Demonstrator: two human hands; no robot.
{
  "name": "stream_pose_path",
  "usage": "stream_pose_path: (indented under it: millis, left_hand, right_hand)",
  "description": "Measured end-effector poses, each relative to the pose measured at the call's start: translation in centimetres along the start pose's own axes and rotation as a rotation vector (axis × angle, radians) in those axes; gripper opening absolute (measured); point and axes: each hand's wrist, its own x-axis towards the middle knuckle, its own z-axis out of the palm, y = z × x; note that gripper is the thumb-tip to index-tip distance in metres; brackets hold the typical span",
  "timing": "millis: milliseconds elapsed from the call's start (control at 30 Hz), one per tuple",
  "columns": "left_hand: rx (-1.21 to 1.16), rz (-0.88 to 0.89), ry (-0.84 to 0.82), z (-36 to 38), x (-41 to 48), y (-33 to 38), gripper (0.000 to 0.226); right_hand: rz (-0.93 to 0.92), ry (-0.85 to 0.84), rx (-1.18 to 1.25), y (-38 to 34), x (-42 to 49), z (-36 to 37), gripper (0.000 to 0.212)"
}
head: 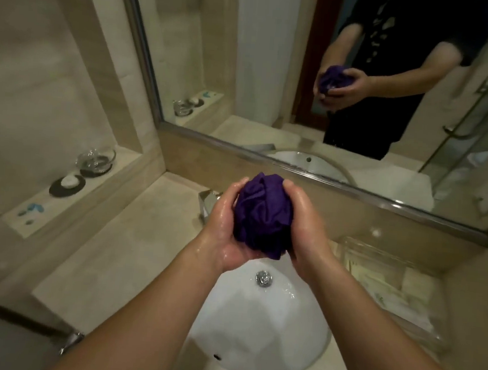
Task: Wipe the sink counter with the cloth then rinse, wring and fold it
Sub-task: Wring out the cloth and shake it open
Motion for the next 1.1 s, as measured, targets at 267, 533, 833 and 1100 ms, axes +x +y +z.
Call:
stream_pose_path:
  millis: [267,533,833,1100]
  left_hand:
    - [0.317,0.317,0.019,3.2,0.4,4.3,0.073]
    - [0.406,0.476,0.061,5.0,2.0,5.8,0.029]
    - [0.507,0.448,0.074,4.2,3.5,5.9,0.029]
    - [0.561,0.452,0.136,4.1,4.9,5.7,0.027]
  right_hand:
    - [-0.025,0.093,0.03,-4.6,1.3,1.5,0.035]
    - [-0.194,0.624,-0.181,-5.4,1.4,5.1,0.031]
    - [-0.262,0.812,-0.335,-4.5,1.0,5.8,0.04]
    - [-0.15,0.745,-0.439,-4.1,3.1,5.0,0.037]
